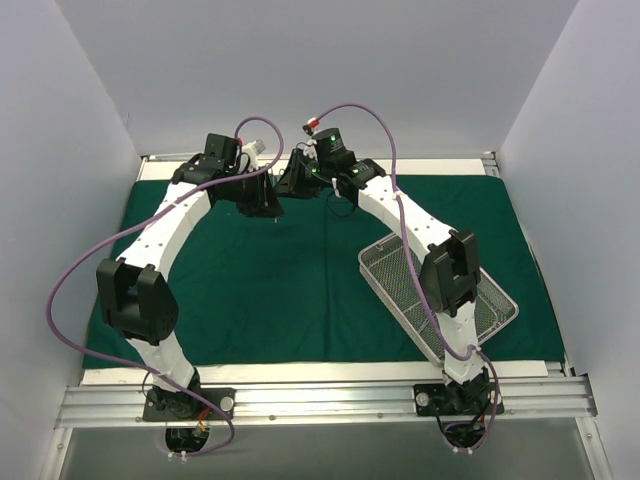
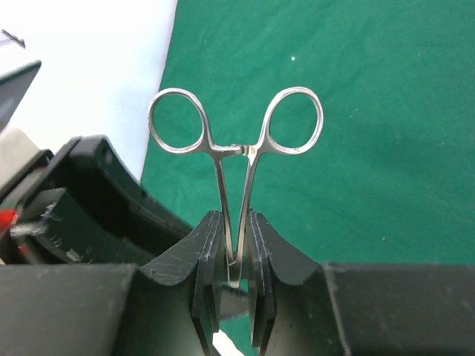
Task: Open and lay out the surgical kit
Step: Place the medical item in the surgical kit.
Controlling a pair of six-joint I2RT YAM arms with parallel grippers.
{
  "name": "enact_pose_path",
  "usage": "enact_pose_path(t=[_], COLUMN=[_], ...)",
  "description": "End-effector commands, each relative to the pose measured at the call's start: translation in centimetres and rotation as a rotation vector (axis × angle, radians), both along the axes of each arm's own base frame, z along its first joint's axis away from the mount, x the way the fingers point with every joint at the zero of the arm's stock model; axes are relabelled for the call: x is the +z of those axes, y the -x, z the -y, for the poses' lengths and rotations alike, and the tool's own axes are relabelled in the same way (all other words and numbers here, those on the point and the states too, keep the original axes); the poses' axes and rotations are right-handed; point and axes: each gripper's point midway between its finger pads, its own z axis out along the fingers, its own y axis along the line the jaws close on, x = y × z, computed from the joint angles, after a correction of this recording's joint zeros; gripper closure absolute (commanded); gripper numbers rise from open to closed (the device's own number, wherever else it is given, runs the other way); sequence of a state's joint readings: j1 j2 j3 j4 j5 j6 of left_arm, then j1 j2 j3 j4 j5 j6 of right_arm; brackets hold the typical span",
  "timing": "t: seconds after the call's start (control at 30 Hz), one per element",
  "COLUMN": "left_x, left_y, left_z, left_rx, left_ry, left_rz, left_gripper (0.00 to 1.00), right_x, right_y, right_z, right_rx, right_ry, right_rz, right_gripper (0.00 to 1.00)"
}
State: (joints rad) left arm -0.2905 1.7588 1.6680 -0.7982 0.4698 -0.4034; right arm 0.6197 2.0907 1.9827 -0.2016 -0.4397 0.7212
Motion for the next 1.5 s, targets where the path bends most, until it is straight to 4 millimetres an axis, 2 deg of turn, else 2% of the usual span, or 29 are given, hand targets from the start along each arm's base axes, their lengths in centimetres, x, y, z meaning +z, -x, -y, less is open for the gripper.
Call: enact_pose_path(t=[0.0,0.03,0.1,0.23,0.27,0.3,0.37,0.4,0.43,0.5,0.53,0.57,0.6,0.63,0.7,0.73,0.83,0.9,0.93,1.0,1.13,1.3,1.33,1.47], left_x=[1.1,1.1,1.2,1.7,2.7,2.4,3.2,3.1,3.4,3.0,3.2,3.3,3.3,3.1,3.3,3.0,2.2,1.6,1.2,0.9,1.4,2.0,2.4,2.5], left_y=[-0.4,-0.4,-0.2,0.3,0.7,0.7,1.1,1.2,1.1,1.3,1.0,1.2,1.1,1.0,1.3,1.5,2.3,3.0,3.1,3.7,5.0,6.2,6.6,8.7], left_z=[-0.1,-0.3,-0.8,-2.5,-3.0,-4.2,-5.5,-6.2,-7.3,-7.8,-7.9,-7.4,-7.1,-6.6,-5.3,-4.9,-2.5,-0.9,-0.4,0.4,1.6,2.5,2.8,4.6], left_rx=[-0.016,-0.013,-0.007,0.028,0.038,0.065,0.102,0.12,0.153,0.16,0.161,0.134,0.122,0.1,0.047,0.032,-0.056,-0.108,-0.11,-0.13,-0.184,-0.225,-0.239,-0.332], left_ry=[0.027,0.024,0.016,0.036,0.048,0.05,0.06,0.062,0.076,0.111,0.138,0.171,0.188,0.209,0.268,0.282,0.321,0.336,0.348,0.367,0.38,0.428,0.441,0.453], left_rz=[0.047,0.051,0.049,0.06,0.082,0.074,0.086,0.08,0.075,0.05,0.057,0.046,0.045,0.04,0.014,-0.013,-0.09,-0.142,-0.172,-0.206,-0.21,-0.195,-0.197,-0.224], left_gripper=[0.62,0.5,0.44,0.4,0.4,0.4,0.4,0.4,0.4,0.4,0.4,0.4,0.37,0.36,0.35,0.35,0.35,0.35,0.36,0.36,0.38,0.38,0.38,0.38], right_x=[1.2,0.7,0.5,-1.0,-1.9,-2.5,-3.6,-3.8,-3.1,-4.8,-5.3,-4.6,-5.5,-5.0,-4.9,-5.6,-3.7,-3.1,-2.9,-3.1,-4.5,-5.0,-4.8,-3.8], right_y=[0.1,0.1,0.4,1.0,1.8,2.0,3.6,4.0,4.7,6.4,6.1,6.6,7.8,7.7,8.7,9.4,10.3,11.3,12.6,13.2,14.9,16.7,17.1,18.6], right_z=[-0.7,-0.5,-0.3,1.6,2.5,3.3,4.8,5.6,6.1,7.7,8.9,9.8,10.0,11.1,11.6,12.1,12.6,12.5,12.4,12.8,14.8,16.9,17.6,18.4], right_rx=[0.067,0.072,0.098,0.155,0.177,0.217,0.27,0.324,0.36,0.474,0.466,0.484,0.539,0.572,0.632,0.661,0.706,0.774,0.828,0.886,0.976,1.068,1.076,1.133], right_ry=[-0.026,-0.018,0.003,0.102,0.151,0.208,0.276,0.322,0.342,0.447,0.532,0.582,0.628,0.707,0.748,0.767,0.778,0.754,0.752,0.839,0.907,1.003,1.019,1.034], right_rz=[0.047,0.041,0.058,0.094,0.087,0.14,0.157,0.213,0.258,0.319,0.35,0.391,0.41,0.486,0.533,0.537,0.639,0.676,0.698,0.755,0.683,0.673,0.664,0.696], right_gripper=[1.0,1.0,1.0,1.0,1.0,1.0,1.0,1.0,1.0,1.0,1.0,1.0,1.0,1.0,1.0,1.0,1.0,1.0,1.0,1.0,1.0,1.0,1.0,1.0])
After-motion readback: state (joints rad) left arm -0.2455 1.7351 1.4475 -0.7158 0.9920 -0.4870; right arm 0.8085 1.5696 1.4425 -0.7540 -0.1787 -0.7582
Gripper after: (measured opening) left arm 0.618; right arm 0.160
